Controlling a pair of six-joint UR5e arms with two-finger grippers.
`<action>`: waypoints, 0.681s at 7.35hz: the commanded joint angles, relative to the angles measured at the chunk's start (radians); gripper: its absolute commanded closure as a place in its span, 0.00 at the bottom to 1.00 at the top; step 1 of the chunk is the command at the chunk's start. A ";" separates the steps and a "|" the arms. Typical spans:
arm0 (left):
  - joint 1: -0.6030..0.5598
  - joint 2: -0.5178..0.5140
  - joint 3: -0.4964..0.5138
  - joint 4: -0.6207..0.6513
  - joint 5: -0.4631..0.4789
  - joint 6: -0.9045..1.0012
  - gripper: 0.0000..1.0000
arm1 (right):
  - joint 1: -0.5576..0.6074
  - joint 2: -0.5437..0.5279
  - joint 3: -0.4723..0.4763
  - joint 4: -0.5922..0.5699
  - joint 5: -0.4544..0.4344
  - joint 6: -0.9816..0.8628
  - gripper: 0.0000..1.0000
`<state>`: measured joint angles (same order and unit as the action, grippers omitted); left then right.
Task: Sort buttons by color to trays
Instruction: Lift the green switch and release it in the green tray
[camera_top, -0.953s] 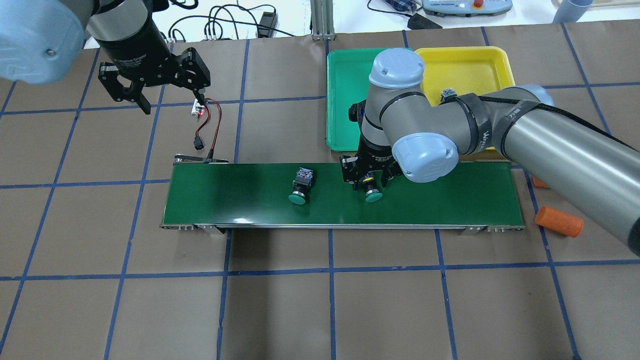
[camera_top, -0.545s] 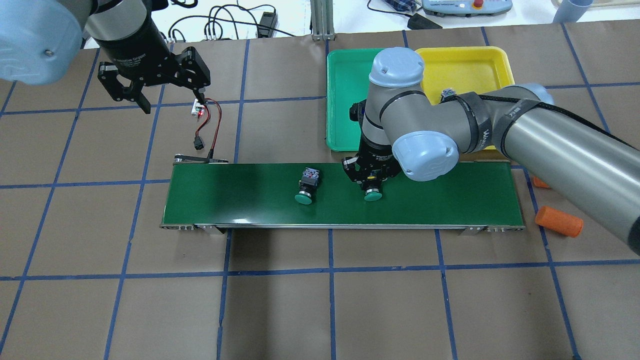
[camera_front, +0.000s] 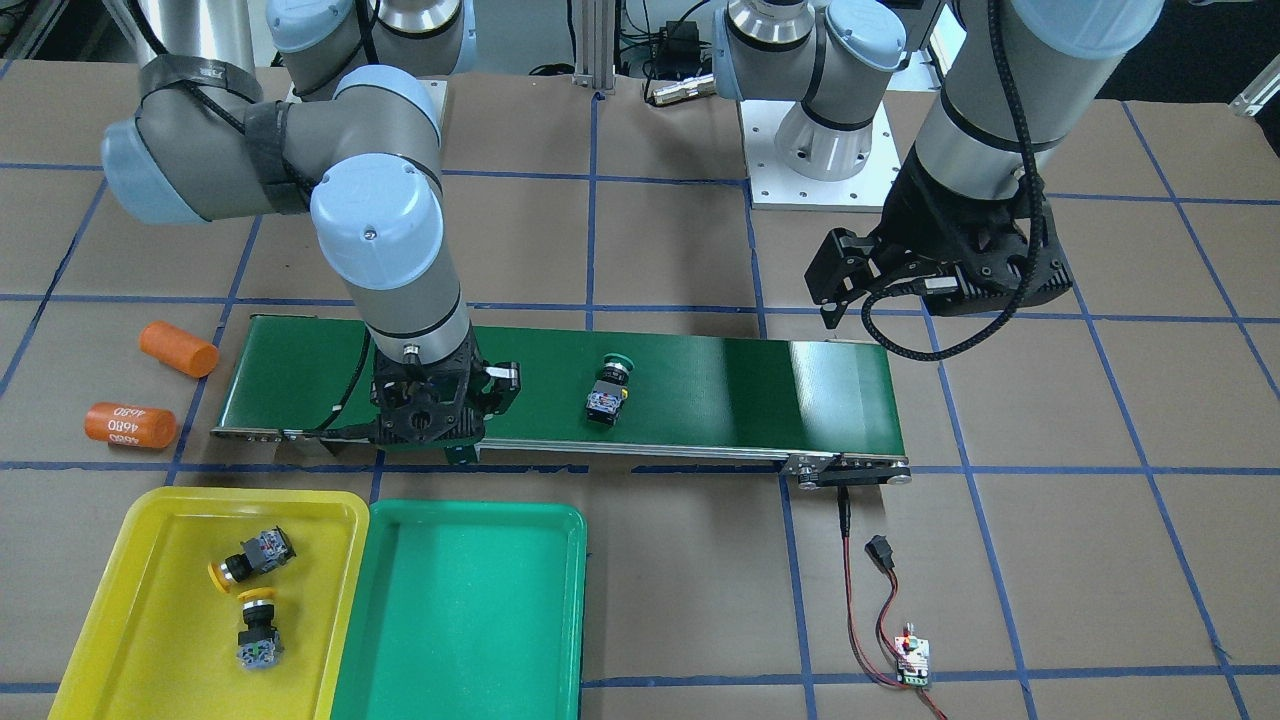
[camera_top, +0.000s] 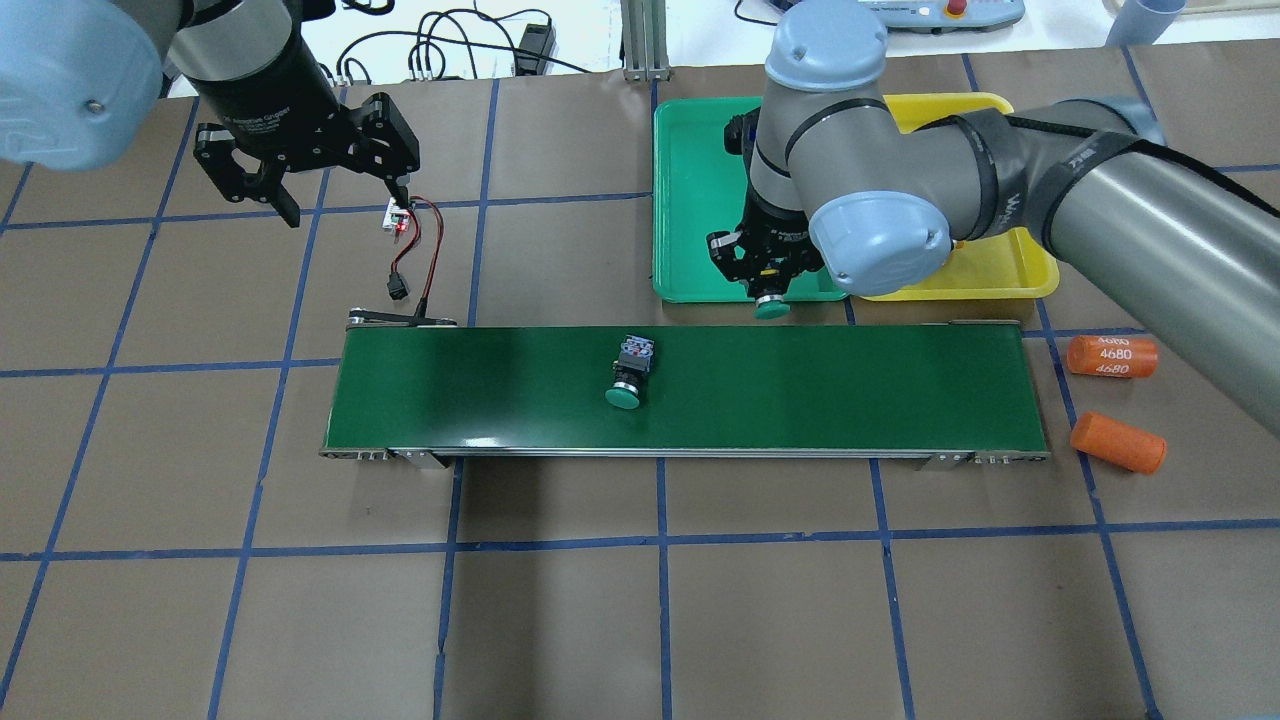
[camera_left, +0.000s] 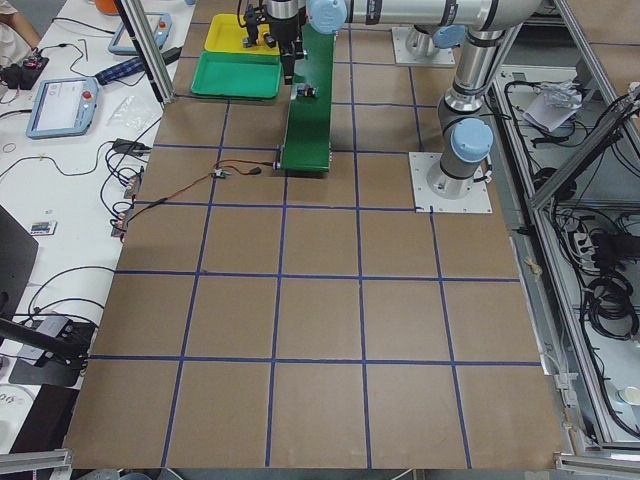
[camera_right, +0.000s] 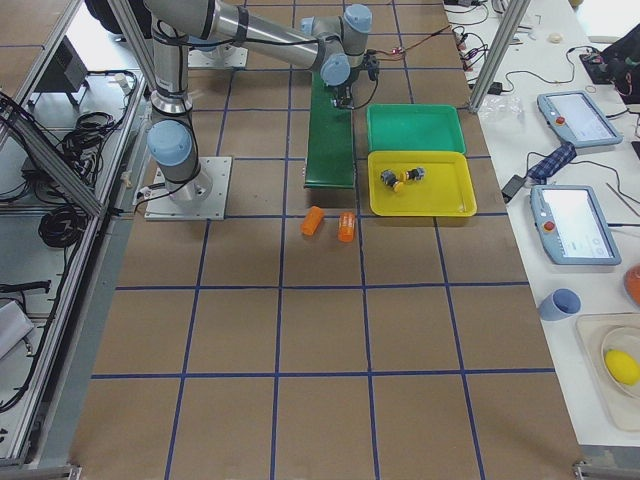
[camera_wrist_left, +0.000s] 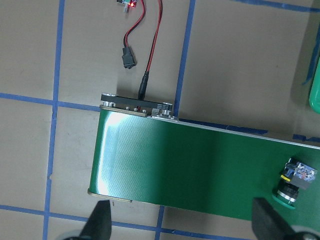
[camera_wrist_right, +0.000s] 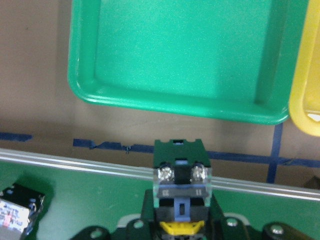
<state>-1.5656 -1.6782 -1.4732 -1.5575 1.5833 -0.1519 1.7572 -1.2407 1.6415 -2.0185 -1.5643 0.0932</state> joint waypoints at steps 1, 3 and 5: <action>-0.001 0.005 -0.003 0.000 0.000 0.000 0.00 | -0.021 0.146 -0.144 -0.117 -0.025 -0.003 1.00; -0.001 -0.001 -0.001 0.002 0.000 0.000 0.00 | -0.054 0.254 -0.201 -0.143 -0.028 -0.009 1.00; 0.001 0.000 0.002 0.002 -0.003 0.000 0.00 | -0.070 0.276 -0.192 -0.134 -0.010 -0.010 0.96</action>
<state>-1.5659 -1.6799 -1.4745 -1.5563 1.5838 -0.1519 1.6959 -0.9869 1.4467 -2.1565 -1.5851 0.0839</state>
